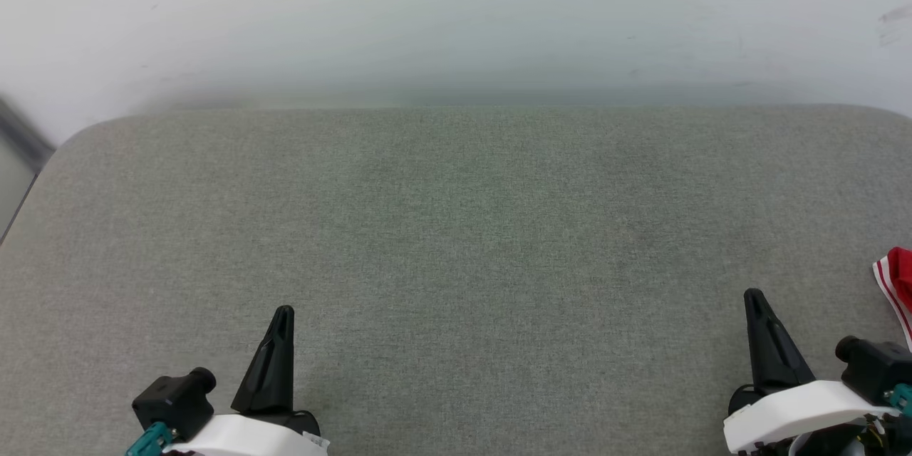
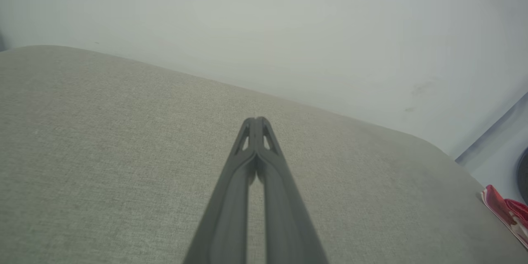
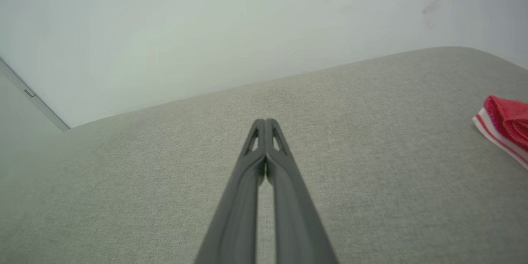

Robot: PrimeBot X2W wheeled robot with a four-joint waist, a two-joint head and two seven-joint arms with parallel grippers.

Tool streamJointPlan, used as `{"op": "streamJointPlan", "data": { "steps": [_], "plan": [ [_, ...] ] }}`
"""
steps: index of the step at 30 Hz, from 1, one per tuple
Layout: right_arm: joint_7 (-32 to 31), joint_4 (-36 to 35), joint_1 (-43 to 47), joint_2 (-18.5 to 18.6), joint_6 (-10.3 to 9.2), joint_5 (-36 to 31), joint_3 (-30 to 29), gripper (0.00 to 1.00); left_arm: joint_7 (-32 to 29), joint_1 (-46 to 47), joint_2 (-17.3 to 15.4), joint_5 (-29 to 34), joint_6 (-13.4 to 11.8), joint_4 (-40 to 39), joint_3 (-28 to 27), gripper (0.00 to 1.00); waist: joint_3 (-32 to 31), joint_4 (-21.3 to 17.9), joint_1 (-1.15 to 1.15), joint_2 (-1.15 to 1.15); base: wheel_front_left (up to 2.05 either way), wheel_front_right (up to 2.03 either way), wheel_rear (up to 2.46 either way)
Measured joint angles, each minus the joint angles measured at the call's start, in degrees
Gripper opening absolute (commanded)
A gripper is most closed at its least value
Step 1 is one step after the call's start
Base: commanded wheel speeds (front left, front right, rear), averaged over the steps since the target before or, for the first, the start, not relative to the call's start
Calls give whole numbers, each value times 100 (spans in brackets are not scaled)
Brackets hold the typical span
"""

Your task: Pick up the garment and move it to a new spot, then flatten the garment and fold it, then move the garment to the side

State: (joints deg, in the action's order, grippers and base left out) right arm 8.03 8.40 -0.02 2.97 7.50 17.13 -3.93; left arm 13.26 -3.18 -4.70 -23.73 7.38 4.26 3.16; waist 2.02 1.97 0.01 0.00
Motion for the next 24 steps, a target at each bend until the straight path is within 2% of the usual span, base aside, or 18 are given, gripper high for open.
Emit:
{"op": "streamJointPlan", "data": {
  "steps": [24],
  "plan": [
    [-432,158,-133,-1,0,2303,-75,0,-474,255,-32,-2213,1,335,-153,0,-38,-40,0,0,0,0,0]
  ]
}}
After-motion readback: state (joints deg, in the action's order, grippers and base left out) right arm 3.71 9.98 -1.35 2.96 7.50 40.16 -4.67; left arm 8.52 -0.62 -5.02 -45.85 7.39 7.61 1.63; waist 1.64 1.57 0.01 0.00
